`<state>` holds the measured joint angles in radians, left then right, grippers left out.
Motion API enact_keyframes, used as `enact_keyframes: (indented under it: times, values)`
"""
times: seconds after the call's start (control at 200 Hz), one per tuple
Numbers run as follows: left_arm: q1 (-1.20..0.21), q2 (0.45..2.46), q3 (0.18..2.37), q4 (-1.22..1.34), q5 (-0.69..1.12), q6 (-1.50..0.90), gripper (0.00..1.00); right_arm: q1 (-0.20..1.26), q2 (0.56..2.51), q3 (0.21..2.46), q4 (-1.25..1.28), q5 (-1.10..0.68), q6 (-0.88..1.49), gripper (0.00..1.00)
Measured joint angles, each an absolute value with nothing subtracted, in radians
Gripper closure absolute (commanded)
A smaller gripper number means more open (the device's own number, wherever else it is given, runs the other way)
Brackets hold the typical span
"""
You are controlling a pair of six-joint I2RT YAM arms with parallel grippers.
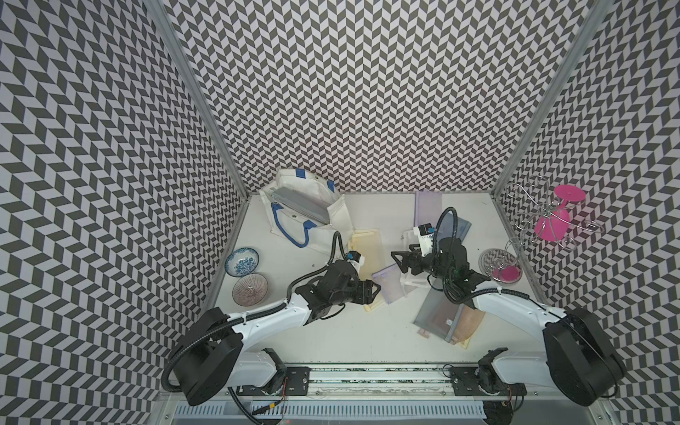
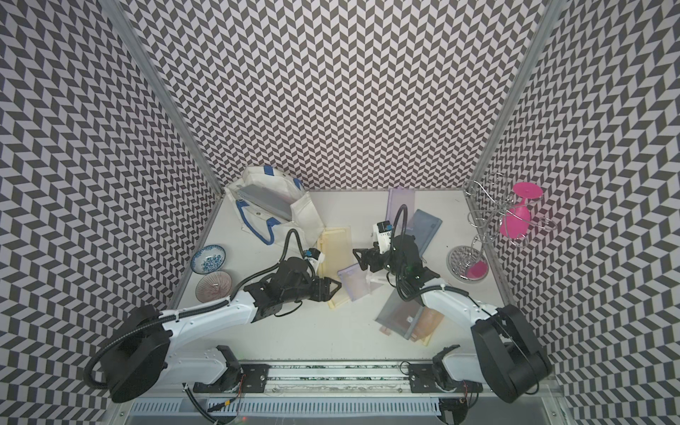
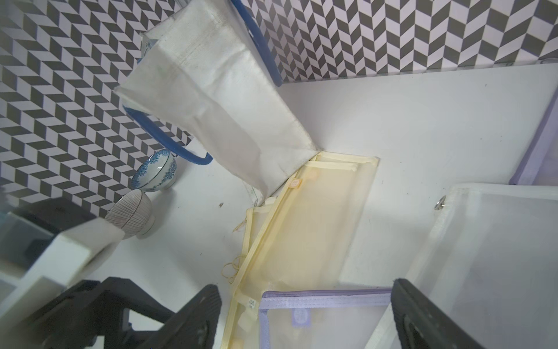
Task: Put the pencil pouch into the canvas bag
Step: Pick up the pencil pouch.
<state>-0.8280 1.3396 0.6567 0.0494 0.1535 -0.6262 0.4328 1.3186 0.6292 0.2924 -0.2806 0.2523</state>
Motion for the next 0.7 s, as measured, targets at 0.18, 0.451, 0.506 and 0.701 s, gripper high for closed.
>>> enact_keyframes:
  times: [0.18,0.451,0.506,0.701]
  values:
    - [-0.876,1.433,0.777,0.106,0.142,-0.617,0.31,0.314,1.289,0.566,0.309,-0.253,0.284,0.11]
    - [-0.883,1.436,0.778,0.157,0.138,-0.617,0.31,0.189,1.300,0.529,0.327,-0.225,0.305,0.11]
    - [-0.883,1.426,0.769,0.162,0.135,-0.617,0.31,0.175,1.321,0.531,0.332,-0.224,0.304,0.12]
    - [-0.882,1.367,0.735,0.178,0.132,-0.616,0.31,0.134,1.393,0.533,0.340,-0.246,0.307,0.13]
